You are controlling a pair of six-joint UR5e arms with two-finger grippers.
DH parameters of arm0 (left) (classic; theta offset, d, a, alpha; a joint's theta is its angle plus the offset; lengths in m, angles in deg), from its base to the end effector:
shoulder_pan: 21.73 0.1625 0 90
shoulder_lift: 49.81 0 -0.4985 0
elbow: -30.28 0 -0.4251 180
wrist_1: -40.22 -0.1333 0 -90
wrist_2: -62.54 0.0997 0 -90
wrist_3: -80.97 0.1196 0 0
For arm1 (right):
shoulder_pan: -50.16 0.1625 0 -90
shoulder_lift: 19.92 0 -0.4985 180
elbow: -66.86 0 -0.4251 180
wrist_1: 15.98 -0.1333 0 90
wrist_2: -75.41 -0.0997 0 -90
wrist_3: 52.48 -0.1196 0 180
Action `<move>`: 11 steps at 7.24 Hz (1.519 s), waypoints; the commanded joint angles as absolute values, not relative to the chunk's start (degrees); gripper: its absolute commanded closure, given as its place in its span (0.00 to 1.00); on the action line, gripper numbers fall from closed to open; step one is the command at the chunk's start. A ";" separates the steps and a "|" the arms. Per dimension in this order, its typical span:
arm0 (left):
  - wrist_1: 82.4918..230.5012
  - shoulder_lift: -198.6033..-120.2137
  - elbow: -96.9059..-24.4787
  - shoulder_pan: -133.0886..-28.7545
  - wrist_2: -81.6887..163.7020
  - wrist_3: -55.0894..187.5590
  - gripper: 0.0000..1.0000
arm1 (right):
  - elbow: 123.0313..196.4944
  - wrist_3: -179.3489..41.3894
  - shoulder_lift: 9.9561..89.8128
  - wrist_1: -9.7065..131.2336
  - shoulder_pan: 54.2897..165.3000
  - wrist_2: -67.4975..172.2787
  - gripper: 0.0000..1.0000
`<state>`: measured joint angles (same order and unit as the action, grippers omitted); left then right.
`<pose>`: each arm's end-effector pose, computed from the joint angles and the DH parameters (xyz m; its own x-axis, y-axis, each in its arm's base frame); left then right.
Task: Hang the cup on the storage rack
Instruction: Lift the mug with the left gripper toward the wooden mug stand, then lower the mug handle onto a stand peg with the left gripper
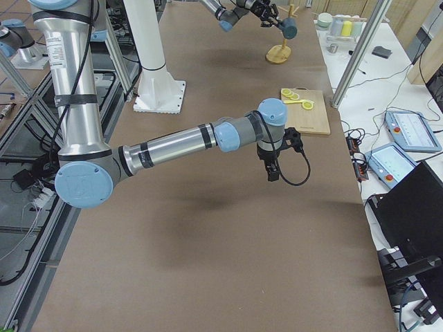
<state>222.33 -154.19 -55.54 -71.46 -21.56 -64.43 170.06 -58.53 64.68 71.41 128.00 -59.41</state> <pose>0.3008 -0.5803 0.4473 -0.7564 -0.3738 -0.5367 0.3544 0.4555 -0.8167 -0.0729 -0.5709 0.5662 0.6568 -0.3004 0.6916 0.1279 0.9483 0.2905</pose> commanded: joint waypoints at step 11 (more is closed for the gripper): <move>227.66 -154.58 -46.29 -76.74 -18.13 -83.65 1.00 | 172.23 -58.81 65.07 71.38 128.47 -59.41 0.00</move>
